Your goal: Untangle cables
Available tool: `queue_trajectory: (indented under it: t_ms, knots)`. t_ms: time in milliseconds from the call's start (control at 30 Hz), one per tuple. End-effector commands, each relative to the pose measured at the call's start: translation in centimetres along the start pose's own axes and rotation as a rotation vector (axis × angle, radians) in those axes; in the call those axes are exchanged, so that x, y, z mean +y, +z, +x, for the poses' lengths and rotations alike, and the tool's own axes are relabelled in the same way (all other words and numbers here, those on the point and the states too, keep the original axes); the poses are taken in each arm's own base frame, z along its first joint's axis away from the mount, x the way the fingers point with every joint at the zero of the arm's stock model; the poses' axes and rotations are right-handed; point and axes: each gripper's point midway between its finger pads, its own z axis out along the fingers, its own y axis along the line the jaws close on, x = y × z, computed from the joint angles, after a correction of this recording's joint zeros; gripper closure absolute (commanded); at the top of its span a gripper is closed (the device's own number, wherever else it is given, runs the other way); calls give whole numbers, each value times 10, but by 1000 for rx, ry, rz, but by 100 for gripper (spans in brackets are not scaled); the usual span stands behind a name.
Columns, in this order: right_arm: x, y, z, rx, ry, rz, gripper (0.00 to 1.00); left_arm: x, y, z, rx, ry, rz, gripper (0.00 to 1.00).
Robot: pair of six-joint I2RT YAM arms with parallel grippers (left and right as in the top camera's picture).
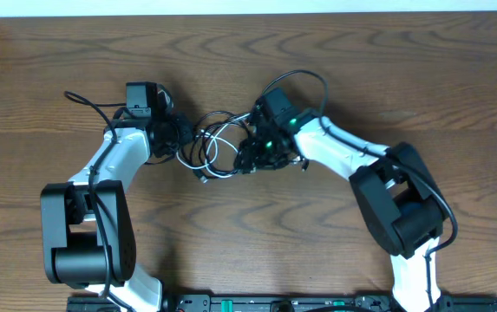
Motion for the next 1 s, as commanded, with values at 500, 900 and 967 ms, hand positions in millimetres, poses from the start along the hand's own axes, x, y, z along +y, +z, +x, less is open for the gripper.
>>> queue_trajectory:
  t_ms: [500, 900, 967]
  knots:
    - [1, -51, -44, -167, -42, -43, 51, -10, 7, 20, 37, 49, -72, 79]
    - [-17, -57, -52, -197, -41, 3, 51, 3, 20, 22, 4, 78, -210, 79]
    - [-18, -57, -52, -197, -41, 3, 51, 6, 25, 23, 14, 75, -215, 78]
